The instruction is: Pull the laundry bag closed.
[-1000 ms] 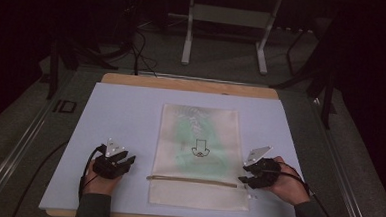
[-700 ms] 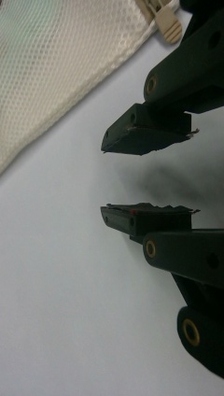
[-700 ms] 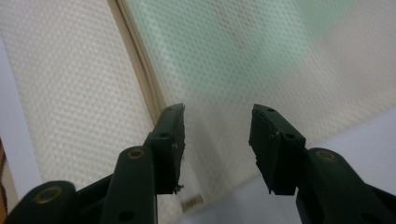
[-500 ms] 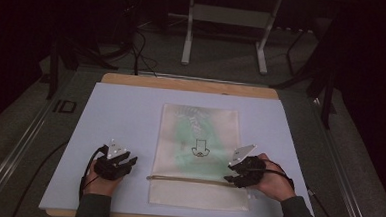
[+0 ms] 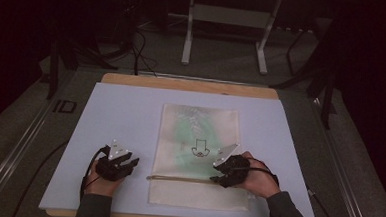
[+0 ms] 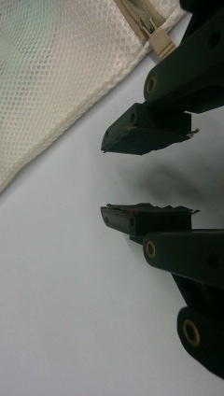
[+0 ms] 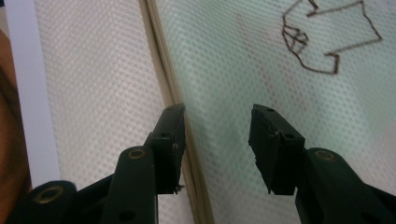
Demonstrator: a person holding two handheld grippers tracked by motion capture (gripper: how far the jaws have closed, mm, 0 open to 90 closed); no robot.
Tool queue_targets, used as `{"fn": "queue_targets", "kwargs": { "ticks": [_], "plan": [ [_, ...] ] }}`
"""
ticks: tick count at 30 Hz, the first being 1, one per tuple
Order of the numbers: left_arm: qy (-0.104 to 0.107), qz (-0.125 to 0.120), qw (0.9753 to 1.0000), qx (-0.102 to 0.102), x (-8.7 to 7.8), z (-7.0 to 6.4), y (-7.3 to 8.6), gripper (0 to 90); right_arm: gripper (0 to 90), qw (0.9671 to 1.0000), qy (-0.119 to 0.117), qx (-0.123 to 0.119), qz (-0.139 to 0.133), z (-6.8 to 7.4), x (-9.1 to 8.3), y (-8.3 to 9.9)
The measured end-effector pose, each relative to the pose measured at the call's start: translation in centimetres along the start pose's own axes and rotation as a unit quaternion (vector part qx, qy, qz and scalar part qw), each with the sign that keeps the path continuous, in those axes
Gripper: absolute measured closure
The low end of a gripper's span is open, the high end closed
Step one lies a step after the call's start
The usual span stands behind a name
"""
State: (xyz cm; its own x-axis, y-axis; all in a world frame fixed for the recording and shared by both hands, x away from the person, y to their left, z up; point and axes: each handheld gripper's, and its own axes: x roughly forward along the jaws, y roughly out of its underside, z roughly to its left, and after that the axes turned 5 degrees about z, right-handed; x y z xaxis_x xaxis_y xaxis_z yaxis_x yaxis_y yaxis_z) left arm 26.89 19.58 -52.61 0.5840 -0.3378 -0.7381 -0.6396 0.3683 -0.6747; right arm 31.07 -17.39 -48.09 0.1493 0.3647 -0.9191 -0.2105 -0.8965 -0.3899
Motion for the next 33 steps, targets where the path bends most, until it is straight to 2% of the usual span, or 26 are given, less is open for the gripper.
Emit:
{"fn": "queue_targets", "kwargs": {
  "ticks": [26, 33],
  "plan": [
    [0.004, 0.002, 1.0000, 0.006, 0.1, -0.2, -0.1, 61.7, 52.5, 0.9994, -0.012, -0.031, -0.005, 1.0, 1.3, -3.2],
    [0.005, 0.002, 1.0000, 0.007, 0.1, -0.2, -0.1, 61.7, 54.7, 0.9990, -0.017, -0.041, -0.005, 1.3, 1.7, -3.9]
  ]
}}
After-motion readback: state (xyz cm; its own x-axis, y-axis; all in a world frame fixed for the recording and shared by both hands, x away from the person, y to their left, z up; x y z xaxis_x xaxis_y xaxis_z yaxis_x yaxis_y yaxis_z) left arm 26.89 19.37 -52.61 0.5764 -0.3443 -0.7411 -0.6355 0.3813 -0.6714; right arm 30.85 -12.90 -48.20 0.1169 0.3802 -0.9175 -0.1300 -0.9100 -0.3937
